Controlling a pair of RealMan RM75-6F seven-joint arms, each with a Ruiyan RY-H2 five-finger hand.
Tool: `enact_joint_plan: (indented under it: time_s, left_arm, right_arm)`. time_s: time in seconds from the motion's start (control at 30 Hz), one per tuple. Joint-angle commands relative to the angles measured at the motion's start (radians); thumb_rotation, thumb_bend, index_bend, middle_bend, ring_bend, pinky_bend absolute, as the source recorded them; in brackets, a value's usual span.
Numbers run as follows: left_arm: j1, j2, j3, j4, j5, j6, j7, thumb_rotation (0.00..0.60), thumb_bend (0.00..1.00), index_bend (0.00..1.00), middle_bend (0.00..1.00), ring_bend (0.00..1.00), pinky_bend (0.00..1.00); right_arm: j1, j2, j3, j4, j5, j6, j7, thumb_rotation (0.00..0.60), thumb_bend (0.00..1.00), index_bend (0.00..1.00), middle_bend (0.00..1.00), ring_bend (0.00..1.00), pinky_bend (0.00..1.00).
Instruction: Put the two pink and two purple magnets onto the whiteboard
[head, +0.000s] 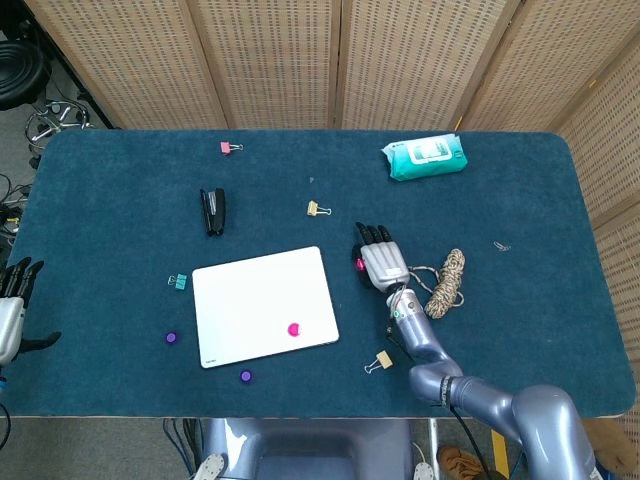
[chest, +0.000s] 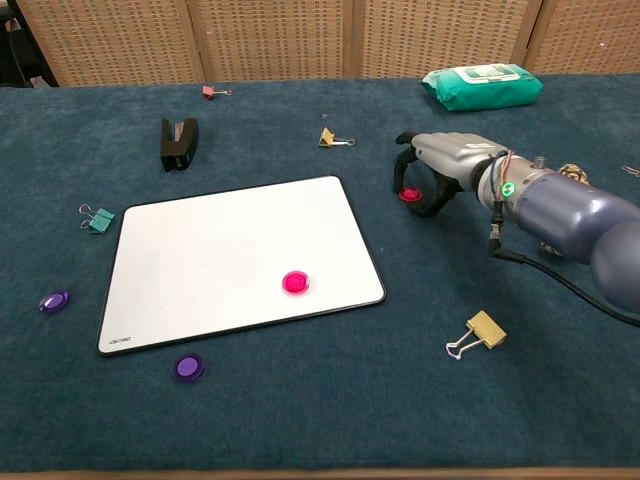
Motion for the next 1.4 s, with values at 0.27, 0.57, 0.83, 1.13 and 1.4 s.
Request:
enact_joint_plan:
  time_s: [0.27,0.57,0.83,1.13,1.4]
  left_arm:
    - [-0.001,-0.001,0.001,0.000,-0.001,-0.002,0.002,0.600,0.00,0.00,0.00,0.00,0.00]
    - [-0.001,0.001,0.002,-0.002,0.001,-0.002,0.002,0.600,0.00,0.00,0.00,0.00,0.00]
    - [0.000,0.003,0.007,-0.007,0.011,0.001,0.001,0.600,0.00,0.00,0.00,0.00,0.00]
    - [0.001,0.003,0.010,-0.009,0.017,0.004,0.002,0.600,0.00,0.00,0.00,0.00,0.00]
    - [0.000,0.005,0.009,-0.007,0.016,0.000,-0.006,0.600,0.00,0.00,0.00,0.00,0.00]
  right_arm:
    - [-0.011,0.017,0.009,-0.030,-0.024,0.026,0.014,0.600,0.47,0.65,0.00,0.00,0.00]
    - [-0.021,0.047,0.008,-0.106,-0.061,0.069,0.013,0.600,0.47,0.66,0.00,0.00,0.00]
    - [-0.031,0.096,-0.017,-0.378,-0.142,0.146,-0.033,0.600,0.47,0.66,0.00,0.00,0.00]
    - [-0.008,0.058,-0.020,-0.537,-0.114,0.166,-0.165,0.600,0.47,0.66,0.00,0.00,0.00]
    - [0.026,-0.008,-0.010,-0.540,-0.056,0.156,-0.248,0.600,0.47,0.66,0.00,0.00,0.00]
